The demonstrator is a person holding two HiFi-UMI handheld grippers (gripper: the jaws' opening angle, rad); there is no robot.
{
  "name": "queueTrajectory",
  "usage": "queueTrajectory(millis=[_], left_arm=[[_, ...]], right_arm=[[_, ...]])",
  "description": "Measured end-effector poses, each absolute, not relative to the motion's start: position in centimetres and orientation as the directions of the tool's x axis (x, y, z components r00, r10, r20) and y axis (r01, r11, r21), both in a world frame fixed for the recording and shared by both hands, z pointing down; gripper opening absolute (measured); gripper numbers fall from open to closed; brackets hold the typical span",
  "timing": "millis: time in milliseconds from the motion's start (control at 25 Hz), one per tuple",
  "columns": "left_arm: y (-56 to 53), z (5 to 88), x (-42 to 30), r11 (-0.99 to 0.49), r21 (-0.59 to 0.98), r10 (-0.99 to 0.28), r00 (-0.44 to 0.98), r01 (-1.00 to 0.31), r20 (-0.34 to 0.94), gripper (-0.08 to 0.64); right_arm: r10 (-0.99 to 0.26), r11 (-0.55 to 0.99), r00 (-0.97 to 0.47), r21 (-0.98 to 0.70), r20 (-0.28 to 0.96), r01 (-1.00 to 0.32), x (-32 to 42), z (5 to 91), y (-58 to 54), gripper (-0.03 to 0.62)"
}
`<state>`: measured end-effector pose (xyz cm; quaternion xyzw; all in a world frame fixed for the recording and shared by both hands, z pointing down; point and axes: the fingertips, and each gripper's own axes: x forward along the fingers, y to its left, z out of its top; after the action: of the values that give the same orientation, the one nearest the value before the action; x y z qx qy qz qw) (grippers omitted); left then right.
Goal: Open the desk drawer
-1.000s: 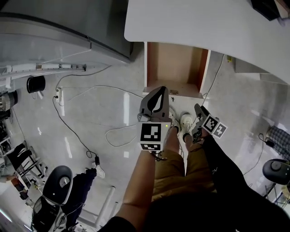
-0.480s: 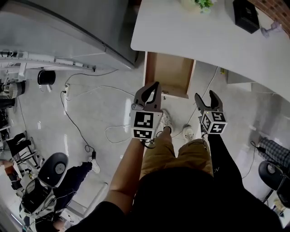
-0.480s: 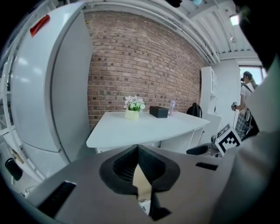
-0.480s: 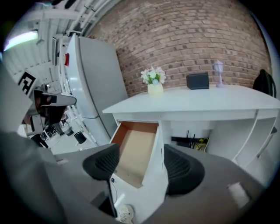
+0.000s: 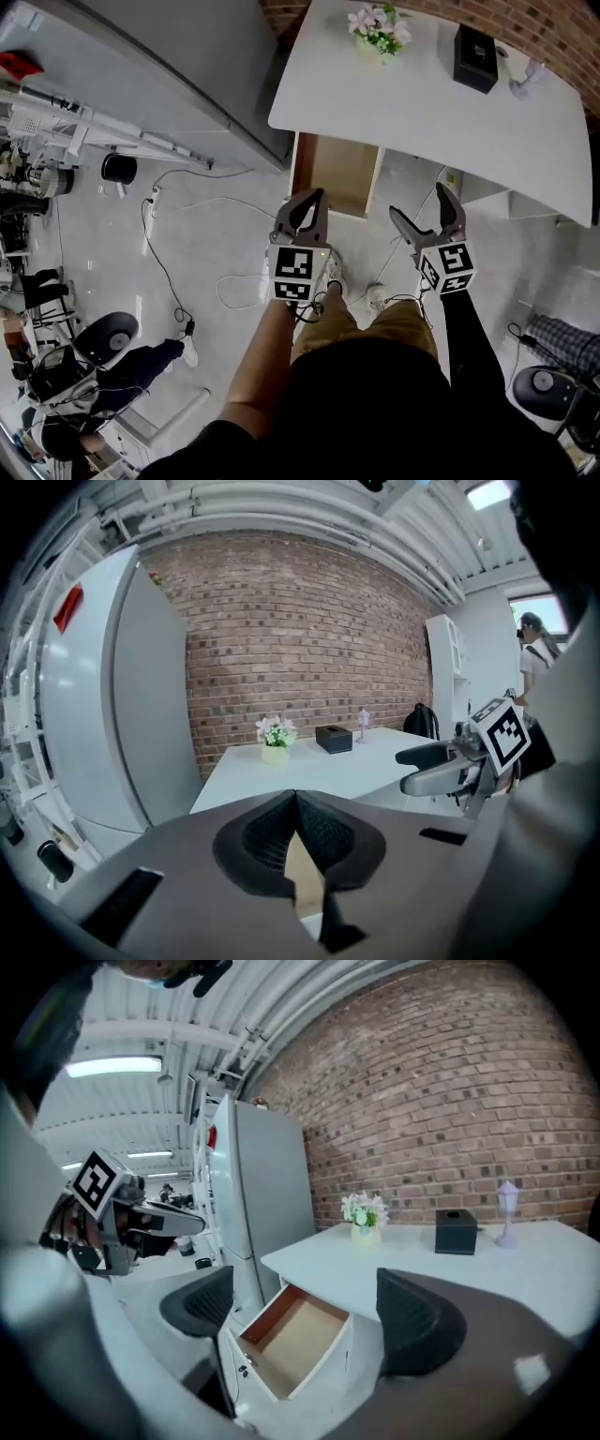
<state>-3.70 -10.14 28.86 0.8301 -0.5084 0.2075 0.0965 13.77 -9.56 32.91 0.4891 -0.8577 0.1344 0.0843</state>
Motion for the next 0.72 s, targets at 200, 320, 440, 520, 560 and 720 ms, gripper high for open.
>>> queueTrajectory(millis=[200, 320, 440, 520, 560, 720], left_arm=[[-9.2, 25.3, -3.0, -0.388, -0.122, -0.870, 0.319, -0.914, 0.377, 0.008], [-9.2, 22.8, -3.3, -0.341, -0.161, -0.902, 0.274, -0.926, 0.332, 0.008], [-7.6, 19.8, -3.4, -0.291, -0.155, -0.925, 0.237, -0.944, 0.297, 0.008], [-6.0, 18.4, -3.4, -0.267, -0.155, -0.935, 0.217, -0.951, 0.281, 0.008], [-5.3, 17.9, -3.3, -0.260, -0.153, -0.938, 0.212, -0.953, 0.273, 0.008], [-3.1, 17.0, -2.9, -0.259, -0.145, -0.941, 0.215, -0.955, 0.261, 0.008]], right_arm=[[-0.752, 0.632, -0.631, -0.063, 0.189, -0.772, 13.4, 27.8, -9.2, 0.508], [-0.706, 0.687, -0.687, -0.070, 0.175, -0.724, 12.4, 26.3, -8.8, 0.538], [-0.668, 0.730, -0.725, -0.043, 0.169, -0.682, 11.7, 24.4, -7.1, 0.546], [-0.658, 0.744, -0.738, -0.019, 0.153, -0.668, 11.4, 23.2, -6.0, 0.546], [-0.657, 0.747, -0.740, -0.006, 0.142, -0.664, 11.4, 22.7, -5.5, 0.546], [-0.687, 0.725, -0.718, 0.046, 0.108, -0.687, 11.3, 21.1, -3.9, 0.546]])
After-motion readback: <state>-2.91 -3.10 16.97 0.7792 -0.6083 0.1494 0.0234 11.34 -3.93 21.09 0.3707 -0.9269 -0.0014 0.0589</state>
